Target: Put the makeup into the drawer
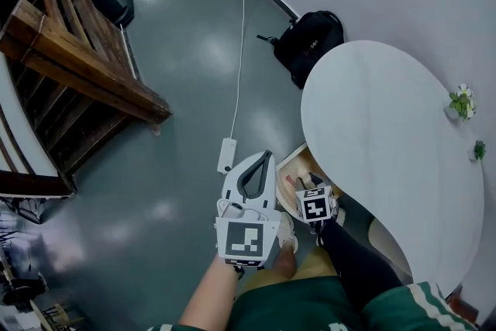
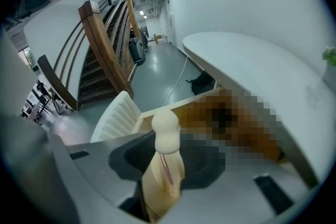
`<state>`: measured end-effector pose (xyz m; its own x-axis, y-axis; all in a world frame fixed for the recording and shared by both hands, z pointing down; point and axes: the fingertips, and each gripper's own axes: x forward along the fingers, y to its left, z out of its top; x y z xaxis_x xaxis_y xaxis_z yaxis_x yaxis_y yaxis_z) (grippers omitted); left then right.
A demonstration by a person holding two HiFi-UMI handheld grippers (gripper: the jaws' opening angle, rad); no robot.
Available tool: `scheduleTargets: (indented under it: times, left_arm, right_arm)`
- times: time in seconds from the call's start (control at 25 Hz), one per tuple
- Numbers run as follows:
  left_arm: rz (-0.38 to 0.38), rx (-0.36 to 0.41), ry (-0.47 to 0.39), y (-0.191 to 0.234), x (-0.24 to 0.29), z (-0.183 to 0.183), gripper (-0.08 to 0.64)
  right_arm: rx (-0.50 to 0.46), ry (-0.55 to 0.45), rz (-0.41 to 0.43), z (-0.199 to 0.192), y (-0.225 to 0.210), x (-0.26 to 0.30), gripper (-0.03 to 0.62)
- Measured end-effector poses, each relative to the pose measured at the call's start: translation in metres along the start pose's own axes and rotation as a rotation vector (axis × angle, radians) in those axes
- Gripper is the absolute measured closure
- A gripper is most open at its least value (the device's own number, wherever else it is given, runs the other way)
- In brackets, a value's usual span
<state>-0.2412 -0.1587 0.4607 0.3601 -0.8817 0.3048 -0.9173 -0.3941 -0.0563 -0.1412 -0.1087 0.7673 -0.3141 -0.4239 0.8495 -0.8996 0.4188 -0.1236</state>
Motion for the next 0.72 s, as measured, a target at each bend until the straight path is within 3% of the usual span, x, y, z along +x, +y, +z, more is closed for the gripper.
scheduleTargets:
  times: [0.52,0.56,0.64,0.72]
  left_arm:
    - [0.016,-0.027,0.040,0.003,0.006,-0.018,0.560]
    - [0.015,-0.027,0.040,0.003,0.006,-0.018,0.560]
    - [0.012,-0.025,0.038,0.003,0.007,-0.016,0.560]
    - [0.013,-0.030,0.038,0.004,0.007,-0.016,0.560]
  right_arm:
    - [0.025,0.012,-0.022,-0.013,-0.021,0.015,0.428]
    - [0.023,0.007,-0.011,-0.012,-0.019,0.015,0.408]
    - [0.015,-0.001,0.010,-0.011,-0.016,0.015,0.304]
    - [0.008,-0.002,0.015,-0.011,-0.015,0.014,0.301]
